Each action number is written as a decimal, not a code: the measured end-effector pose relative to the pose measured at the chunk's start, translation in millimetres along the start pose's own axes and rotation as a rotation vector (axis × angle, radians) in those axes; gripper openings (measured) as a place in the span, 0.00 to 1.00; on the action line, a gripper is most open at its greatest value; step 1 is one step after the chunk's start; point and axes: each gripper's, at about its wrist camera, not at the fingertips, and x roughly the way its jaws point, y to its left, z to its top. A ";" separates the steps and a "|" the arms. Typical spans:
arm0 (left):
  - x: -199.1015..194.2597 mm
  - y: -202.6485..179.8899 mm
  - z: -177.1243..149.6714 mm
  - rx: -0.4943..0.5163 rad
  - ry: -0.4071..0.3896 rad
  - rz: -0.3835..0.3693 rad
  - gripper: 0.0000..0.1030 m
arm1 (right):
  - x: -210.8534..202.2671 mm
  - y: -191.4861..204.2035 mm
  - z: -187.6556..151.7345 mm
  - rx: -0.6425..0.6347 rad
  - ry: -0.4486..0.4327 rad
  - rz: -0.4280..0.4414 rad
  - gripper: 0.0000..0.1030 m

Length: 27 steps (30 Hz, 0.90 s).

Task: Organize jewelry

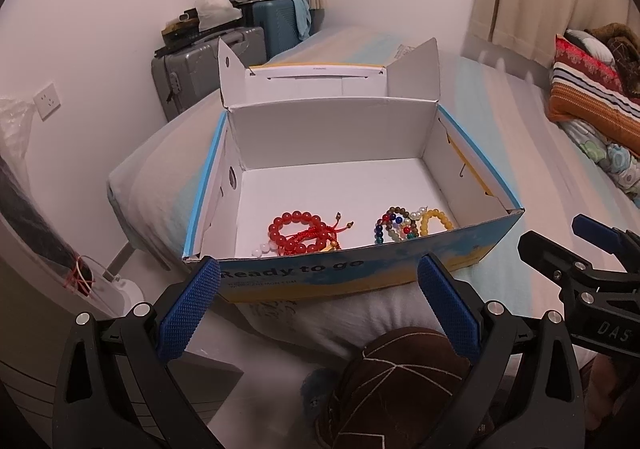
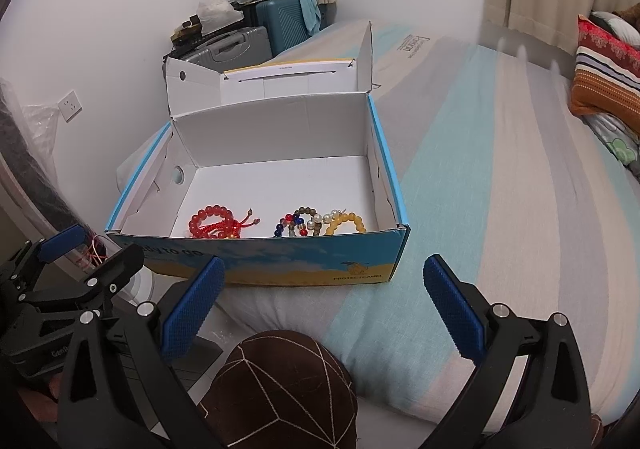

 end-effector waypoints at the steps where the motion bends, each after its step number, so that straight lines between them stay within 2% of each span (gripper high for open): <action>1: -0.1 -0.7 -0.3 0.001 -0.001 0.002 0.94 | 0.1 -0.4 -0.1 0.001 0.000 0.001 0.93; 8: 1.7 4.0 -0.6 -0.025 0.021 -0.030 0.94 | 0.7 -0.2 -1.1 -0.002 0.002 0.001 0.93; 14: 2.3 5.5 0.9 -0.024 0.018 -0.023 0.94 | 1.0 0.4 -0.9 -0.001 0.003 0.000 0.93; 18: 1.7 2.1 0.3 0.003 0.002 0.013 0.94 | 1.2 0.7 -1.3 -0.002 0.002 0.000 0.93; 22: 4.0 2.5 -0.2 -0.008 0.017 -0.009 0.94 | 1.2 0.7 -1.4 -0.001 0.003 -0.001 0.93; 27: 2.8 2.0 -0.9 -0.002 0.008 0.018 0.94 | 1.2 0.5 -1.4 -0.002 0.004 0.000 0.93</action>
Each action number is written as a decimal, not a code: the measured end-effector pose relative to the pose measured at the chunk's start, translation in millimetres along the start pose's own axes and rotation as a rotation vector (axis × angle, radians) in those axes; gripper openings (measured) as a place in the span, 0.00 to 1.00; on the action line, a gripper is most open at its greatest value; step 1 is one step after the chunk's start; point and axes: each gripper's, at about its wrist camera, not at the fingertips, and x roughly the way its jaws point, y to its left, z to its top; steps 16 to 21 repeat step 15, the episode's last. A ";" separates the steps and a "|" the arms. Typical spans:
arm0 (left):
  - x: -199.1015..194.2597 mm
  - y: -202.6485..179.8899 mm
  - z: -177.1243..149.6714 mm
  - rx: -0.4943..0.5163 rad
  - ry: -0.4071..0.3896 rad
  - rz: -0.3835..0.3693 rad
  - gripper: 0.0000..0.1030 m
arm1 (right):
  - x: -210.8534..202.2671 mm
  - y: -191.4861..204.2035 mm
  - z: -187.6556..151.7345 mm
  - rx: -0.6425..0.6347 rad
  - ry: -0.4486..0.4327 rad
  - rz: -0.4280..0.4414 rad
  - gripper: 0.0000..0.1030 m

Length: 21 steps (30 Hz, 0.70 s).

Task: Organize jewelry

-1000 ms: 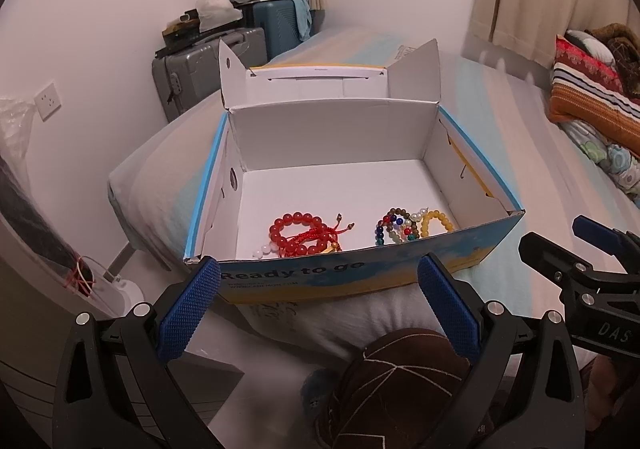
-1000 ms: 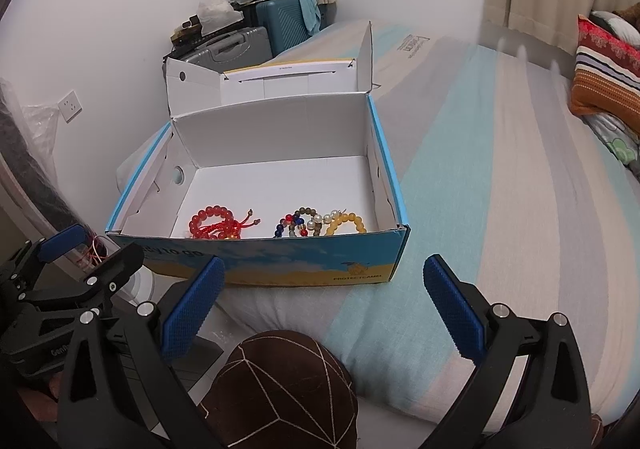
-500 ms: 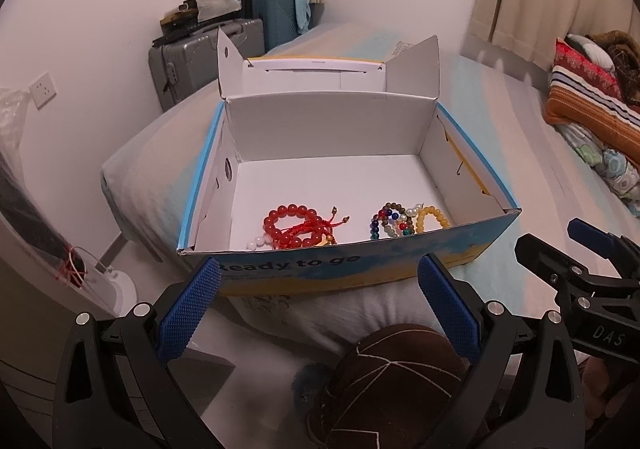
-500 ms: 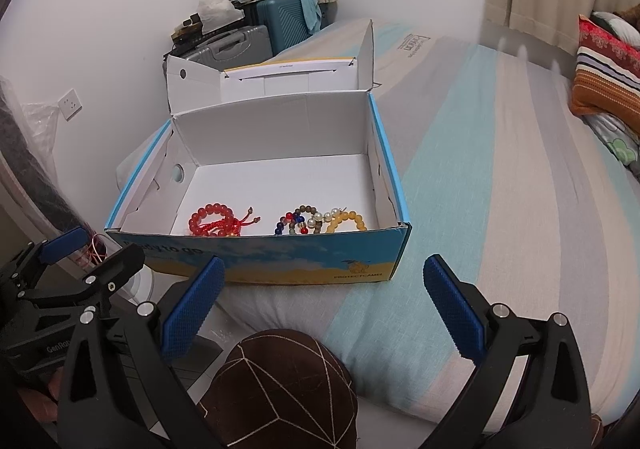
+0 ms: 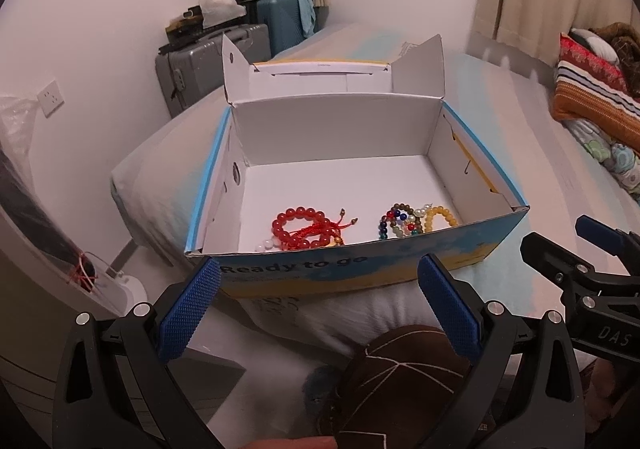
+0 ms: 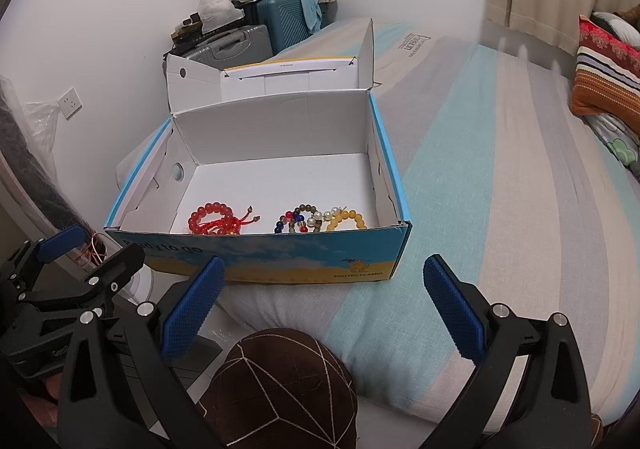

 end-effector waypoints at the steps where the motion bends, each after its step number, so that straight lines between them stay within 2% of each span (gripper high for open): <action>1: -0.2 -0.2 0.2 0.000 0.001 -0.001 0.94 | 0.1 0.2 -0.7 0.000 0.000 0.000 0.93; 5: -1.6 1.2 -1.0 -0.006 -0.011 0.003 0.94 | 0.1 0.5 -0.8 0.000 -0.001 0.000 0.93; 11: 1.3 0.8 -0.6 0.000 0.011 -0.025 0.94 | 0.8 0.5 -2.6 0.002 -0.001 0.004 0.93; 21: 0.8 -0.1 -0.2 0.005 0.008 -0.017 0.94 | 0.8 0.6 -3.7 -0.001 -0.002 0.007 0.93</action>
